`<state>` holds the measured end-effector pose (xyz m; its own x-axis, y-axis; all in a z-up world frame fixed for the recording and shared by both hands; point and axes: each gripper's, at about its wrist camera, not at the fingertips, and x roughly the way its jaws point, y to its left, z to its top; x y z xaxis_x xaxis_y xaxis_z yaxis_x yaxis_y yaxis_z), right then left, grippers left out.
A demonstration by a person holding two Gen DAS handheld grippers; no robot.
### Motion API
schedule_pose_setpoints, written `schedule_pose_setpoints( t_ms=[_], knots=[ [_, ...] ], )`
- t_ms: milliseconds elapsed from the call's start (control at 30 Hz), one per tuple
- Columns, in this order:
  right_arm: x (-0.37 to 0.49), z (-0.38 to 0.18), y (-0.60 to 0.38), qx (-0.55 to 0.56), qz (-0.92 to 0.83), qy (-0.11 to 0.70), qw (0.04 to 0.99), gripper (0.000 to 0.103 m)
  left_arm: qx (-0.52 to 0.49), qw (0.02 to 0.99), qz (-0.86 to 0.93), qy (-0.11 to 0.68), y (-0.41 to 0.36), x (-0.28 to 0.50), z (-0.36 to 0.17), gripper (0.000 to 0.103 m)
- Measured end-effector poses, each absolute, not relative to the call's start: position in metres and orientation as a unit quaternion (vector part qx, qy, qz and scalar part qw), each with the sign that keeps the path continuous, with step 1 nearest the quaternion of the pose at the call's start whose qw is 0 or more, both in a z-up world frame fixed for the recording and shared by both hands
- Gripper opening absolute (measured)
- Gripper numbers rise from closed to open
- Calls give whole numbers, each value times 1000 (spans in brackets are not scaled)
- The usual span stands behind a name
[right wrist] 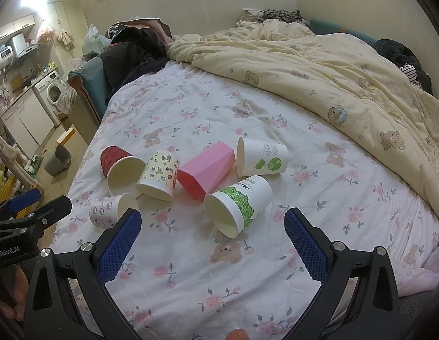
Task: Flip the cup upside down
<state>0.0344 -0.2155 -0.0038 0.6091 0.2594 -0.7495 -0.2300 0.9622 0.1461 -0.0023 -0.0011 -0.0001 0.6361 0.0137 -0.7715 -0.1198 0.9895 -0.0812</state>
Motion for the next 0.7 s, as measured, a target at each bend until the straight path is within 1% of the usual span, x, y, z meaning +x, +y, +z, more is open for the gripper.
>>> schedule_pose_setpoints(
  t_ms=[700],
  knots=[
    [35,-4,-214,18,137,424,895,103,-70,899,36,431,2,-3,-3,102]
  ],
)
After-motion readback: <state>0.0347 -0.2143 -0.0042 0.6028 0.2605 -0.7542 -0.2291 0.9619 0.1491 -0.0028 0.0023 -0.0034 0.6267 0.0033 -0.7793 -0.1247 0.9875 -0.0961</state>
